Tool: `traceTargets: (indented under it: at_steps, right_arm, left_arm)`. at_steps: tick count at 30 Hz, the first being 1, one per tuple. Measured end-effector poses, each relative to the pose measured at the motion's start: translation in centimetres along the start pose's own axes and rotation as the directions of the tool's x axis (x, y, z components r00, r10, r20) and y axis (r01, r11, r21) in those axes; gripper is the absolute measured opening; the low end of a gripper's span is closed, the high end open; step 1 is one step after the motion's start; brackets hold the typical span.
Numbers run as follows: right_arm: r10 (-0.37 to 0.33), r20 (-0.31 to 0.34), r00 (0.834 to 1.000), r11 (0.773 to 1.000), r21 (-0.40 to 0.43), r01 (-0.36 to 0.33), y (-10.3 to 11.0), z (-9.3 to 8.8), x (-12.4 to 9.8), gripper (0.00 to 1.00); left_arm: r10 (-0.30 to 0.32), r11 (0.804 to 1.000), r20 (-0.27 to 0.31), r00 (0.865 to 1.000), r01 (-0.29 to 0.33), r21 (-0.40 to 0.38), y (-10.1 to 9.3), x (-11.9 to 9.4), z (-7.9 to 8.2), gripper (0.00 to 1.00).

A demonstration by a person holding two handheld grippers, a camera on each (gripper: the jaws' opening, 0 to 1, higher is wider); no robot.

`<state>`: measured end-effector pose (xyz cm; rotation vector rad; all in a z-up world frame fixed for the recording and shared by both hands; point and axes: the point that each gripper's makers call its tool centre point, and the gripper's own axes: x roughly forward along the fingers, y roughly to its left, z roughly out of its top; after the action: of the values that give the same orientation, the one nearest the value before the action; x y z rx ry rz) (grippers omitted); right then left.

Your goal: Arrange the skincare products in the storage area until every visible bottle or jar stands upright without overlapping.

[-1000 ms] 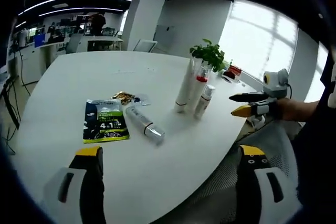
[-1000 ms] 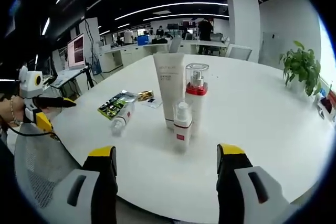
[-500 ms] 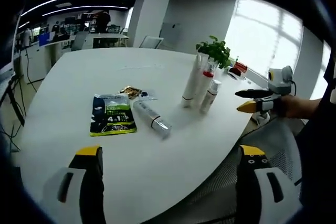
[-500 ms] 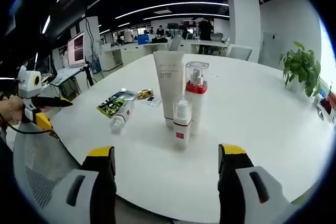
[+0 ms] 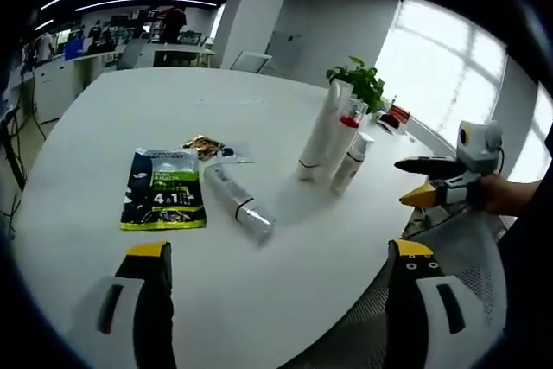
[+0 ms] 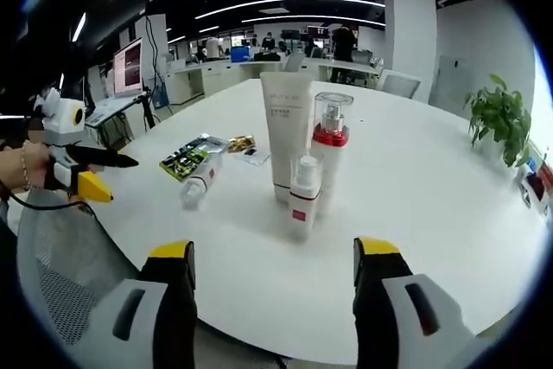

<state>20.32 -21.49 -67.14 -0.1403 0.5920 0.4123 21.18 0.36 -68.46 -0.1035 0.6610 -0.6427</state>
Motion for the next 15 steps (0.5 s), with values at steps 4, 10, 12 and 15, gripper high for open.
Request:
traceTargets:
  at_steps: [4,10,12,15]
  right_arm:
    - [-0.008,0.0,1.0,1.0,0.005,0.008,-0.2,-0.1,0.0,0.74]
    - [-0.013,-0.01,1.0,1.0,0.015,0.013,-0.3,-0.3,0.2,0.73]
    - [-0.016,-0.015,1.0,1.0,0.018,0.017,-0.4,-0.4,0.2,0.72]
    - [-0.024,-0.012,1.0,0.999,0.022,0.024,-0.6,-0.4,0.2,0.72]
  left_arm:
    - [0.008,0.999,-0.012,1.0,-0.008,0.038,0.6,1.3,0.1,0.9]
    - [0.027,0.996,-0.069,0.997,-0.02,0.092,0.9,3.5,-0.1,0.91]
    - [0.043,0.996,-0.079,0.996,-0.037,0.082,1.0,4.0,-0.1,0.88]
    - [0.097,0.994,-0.081,0.992,-0.092,0.064,1.7,5.2,0.0,0.84]
